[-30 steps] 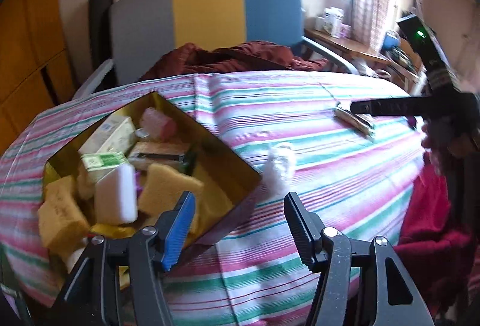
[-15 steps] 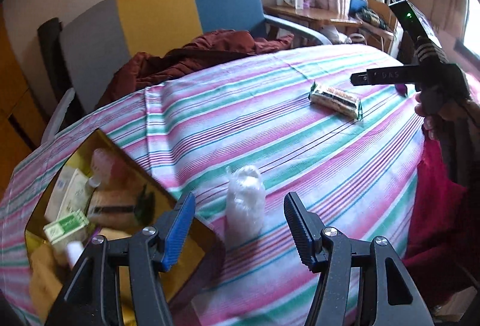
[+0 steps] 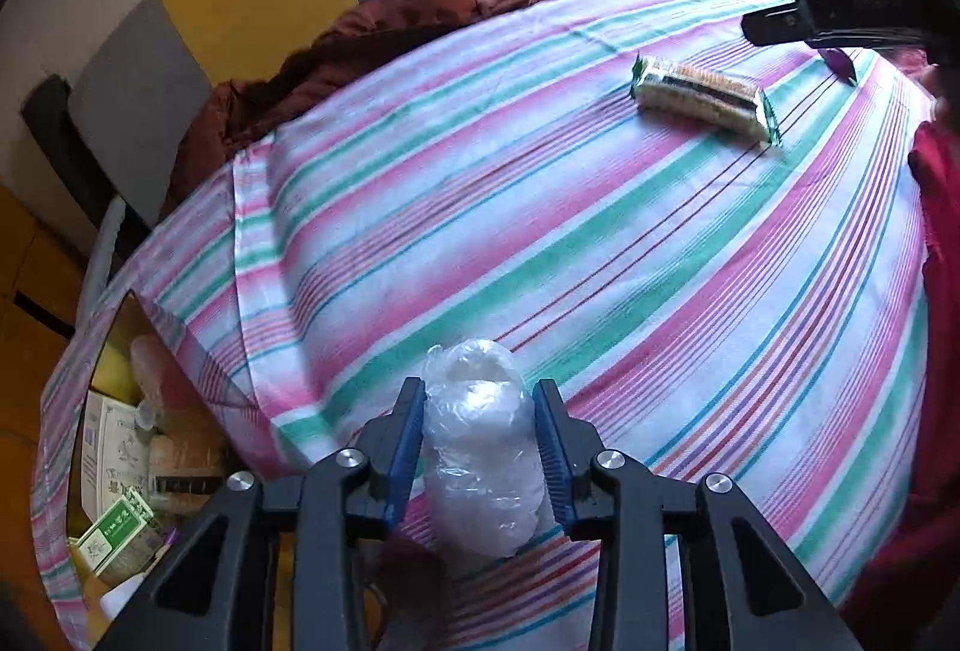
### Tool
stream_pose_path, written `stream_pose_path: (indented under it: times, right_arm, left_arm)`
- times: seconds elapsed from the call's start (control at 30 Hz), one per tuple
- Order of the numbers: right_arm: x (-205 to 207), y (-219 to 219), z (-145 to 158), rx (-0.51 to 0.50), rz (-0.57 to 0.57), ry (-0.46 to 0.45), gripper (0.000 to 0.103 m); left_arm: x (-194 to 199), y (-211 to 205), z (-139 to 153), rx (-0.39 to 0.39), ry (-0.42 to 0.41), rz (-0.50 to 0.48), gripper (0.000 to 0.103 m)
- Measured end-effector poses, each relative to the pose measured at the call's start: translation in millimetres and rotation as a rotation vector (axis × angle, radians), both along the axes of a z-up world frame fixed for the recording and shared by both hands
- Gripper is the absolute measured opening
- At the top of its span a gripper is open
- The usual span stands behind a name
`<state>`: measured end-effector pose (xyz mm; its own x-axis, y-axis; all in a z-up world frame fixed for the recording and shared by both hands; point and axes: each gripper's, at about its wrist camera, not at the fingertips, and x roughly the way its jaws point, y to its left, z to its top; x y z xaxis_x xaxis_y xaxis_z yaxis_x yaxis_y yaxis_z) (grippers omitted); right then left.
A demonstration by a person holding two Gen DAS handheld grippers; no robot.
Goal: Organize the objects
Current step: 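Grasp the plastic-wrapped white item with the left gripper while the right grasps the cracker packet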
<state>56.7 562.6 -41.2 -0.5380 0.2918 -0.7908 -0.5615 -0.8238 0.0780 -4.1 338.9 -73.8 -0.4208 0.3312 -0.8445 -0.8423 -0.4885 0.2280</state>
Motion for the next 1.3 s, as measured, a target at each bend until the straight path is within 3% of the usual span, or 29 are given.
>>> stream_pose_path:
  times: [0.27, 0.37, 0.47, 0.9, 1.17, 1.3]
  right_arm:
    - [1.1, 4.0, -2.1, 0.009, -0.020, -0.018, 0.072]
    - [1.3, 5.1, -3.9, 0.009, -0.027, -0.029, 0.072]
    - [0.5, 4.6, -5.2, 0.015, -0.027, -0.036, 0.072]
    - [7.7, 20.0, -9.5, -0.020, -0.110, -0.041, 0.072]
    - [-11.6, -3.7, -24.9, -0.005, 0.026, -0.144, 0.080]
    - [-32.9, -6.5, -28.1, 0.077, 0.095, -0.225, 0.083]
  left_arm:
    - [27.8, 1.8, 1.6, 0.173, -0.132, -0.013, 0.035]
    - [37.5, 7.3, -4.8, 0.179, -0.122, -0.018, 0.037]
    - [32.1, 11.5, -15.8, 0.164, -0.165, 0.004, 0.038]
    - [28.1, 7.8, -21.6, 0.235, -0.143, 0.031, 0.039]
    - [30.0, 5.4, -22.1, 0.259, -0.139, 0.021, 0.039]
    - [29.0, 4.1, -22.4, 0.268, -0.145, 0.019, 0.039]
